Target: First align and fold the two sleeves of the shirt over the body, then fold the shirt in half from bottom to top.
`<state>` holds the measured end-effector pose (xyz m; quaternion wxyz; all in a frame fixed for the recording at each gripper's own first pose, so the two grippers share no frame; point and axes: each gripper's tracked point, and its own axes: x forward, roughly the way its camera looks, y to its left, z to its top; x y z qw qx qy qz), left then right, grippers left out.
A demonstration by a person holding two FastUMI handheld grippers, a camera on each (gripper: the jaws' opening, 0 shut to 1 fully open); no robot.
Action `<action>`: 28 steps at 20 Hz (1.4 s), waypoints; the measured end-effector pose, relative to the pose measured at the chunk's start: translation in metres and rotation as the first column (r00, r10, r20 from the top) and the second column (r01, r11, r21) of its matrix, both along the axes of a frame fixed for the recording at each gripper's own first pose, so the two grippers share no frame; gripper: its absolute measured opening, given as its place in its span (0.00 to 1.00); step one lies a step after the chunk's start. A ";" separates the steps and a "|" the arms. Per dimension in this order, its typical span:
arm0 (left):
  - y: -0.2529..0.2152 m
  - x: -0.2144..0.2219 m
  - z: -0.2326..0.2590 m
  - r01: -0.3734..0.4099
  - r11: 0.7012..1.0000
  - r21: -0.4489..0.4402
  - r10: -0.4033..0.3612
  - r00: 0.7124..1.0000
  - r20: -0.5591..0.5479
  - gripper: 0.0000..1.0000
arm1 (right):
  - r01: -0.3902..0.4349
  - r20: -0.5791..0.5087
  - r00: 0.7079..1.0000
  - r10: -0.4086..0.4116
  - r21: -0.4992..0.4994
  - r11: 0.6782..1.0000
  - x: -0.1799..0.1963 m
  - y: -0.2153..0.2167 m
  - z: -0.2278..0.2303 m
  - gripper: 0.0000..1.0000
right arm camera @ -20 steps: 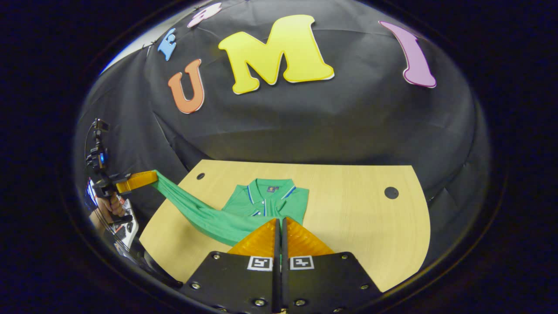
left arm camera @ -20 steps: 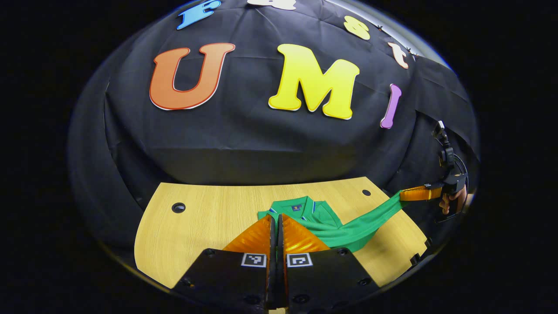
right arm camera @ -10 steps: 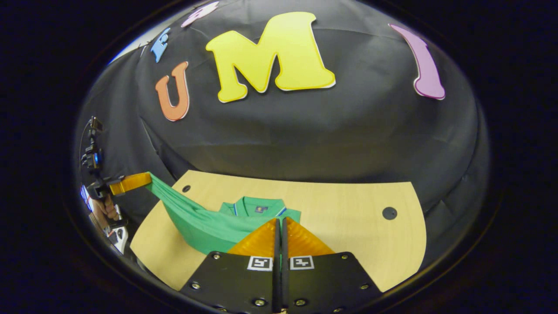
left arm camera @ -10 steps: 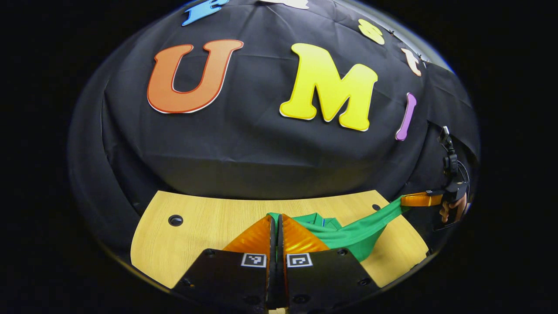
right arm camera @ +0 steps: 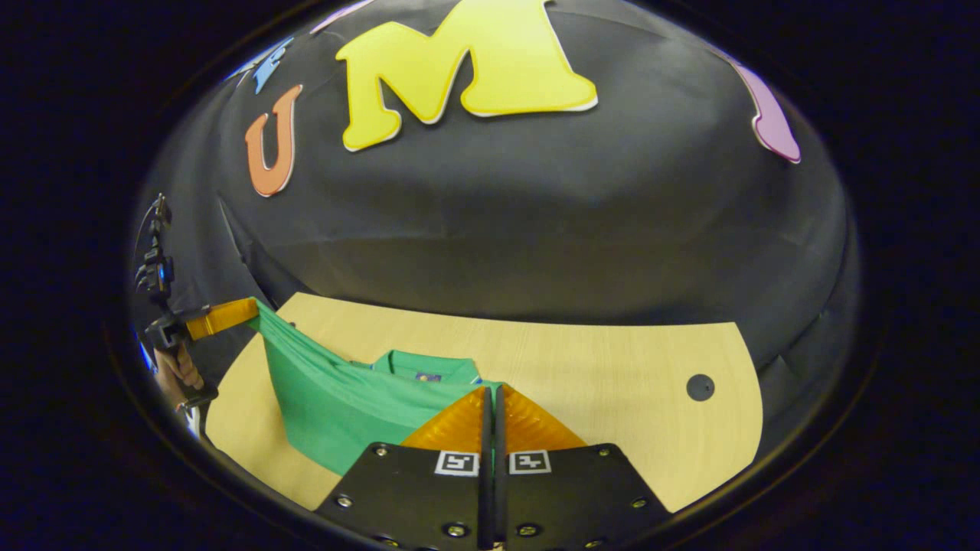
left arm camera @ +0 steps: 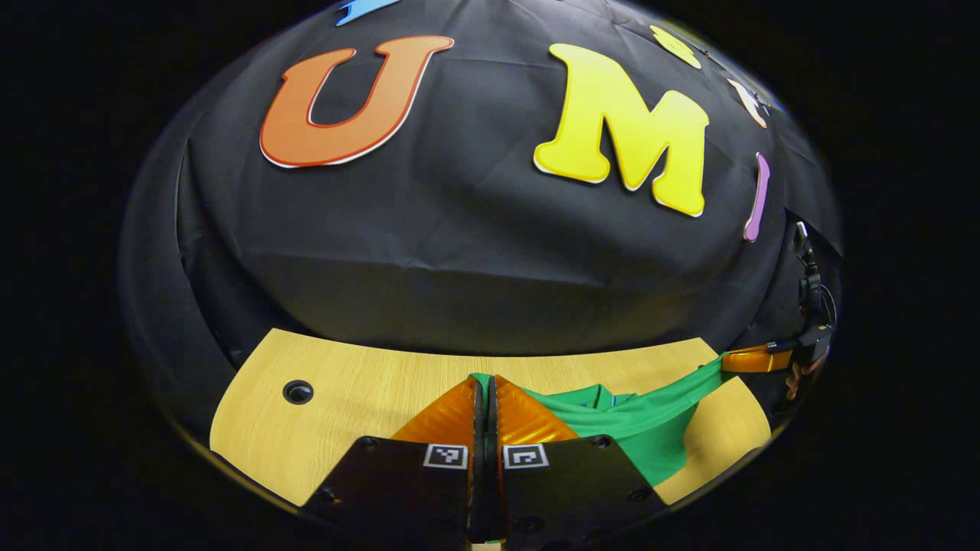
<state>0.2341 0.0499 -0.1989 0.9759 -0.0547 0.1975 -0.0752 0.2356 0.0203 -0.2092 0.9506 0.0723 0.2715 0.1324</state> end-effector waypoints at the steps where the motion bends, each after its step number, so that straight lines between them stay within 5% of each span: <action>1: -0.004 0.008 -0.009 0.003 1.000 -0.001 -0.003 1.000 -0.005 0.03 | 0.005 -0.005 1.000 -0.005 -0.004 1.000 0.008 0.001 -0.007 0.00; 12: -0.014 0.062 -0.102 -0.035 0.999 0.024 0.037 0.998 -0.054 0.04 | 0.089 -0.070 0.994 -0.089 -0.005 0.996 0.067 0.011 -0.093 0.00; 19: 0.008 0.043 -0.145 -0.092 0.996 0.010 0.093 0.978 -0.189 0.12 | 0.137 -0.031 0.990 -0.140 -0.082 0.987 0.085 0.001 -0.099 0.02; 20: 0.011 0.040 -0.144 -0.103 0.995 0.008 0.102 0.976 -0.193 0.13 | 0.133 -0.031 0.990 -0.136 -0.090 0.987 0.085 0.001 -0.101 0.09; 22: 0.011 0.035 -0.140 -0.112 0.994 -0.003 0.110 0.975 -0.191 0.29 | 0.135 -0.022 0.990 -0.138 -0.094 0.986 0.080 0.000 -0.097 0.27; 25: 0.013 0.021 -0.126 -0.125 0.992 0.002 0.124 0.978 -0.167 1.00 | 0.166 0.000 0.986 -0.166 -0.068 0.984 0.067 -0.003 -0.084 0.75; 28: 0.013 0.003 -0.109 -0.132 0.991 0.007 0.131 0.981 -0.141 1.00 | 0.173 0.012 0.985 -0.172 -0.072 0.982 0.044 -0.003 -0.074 0.77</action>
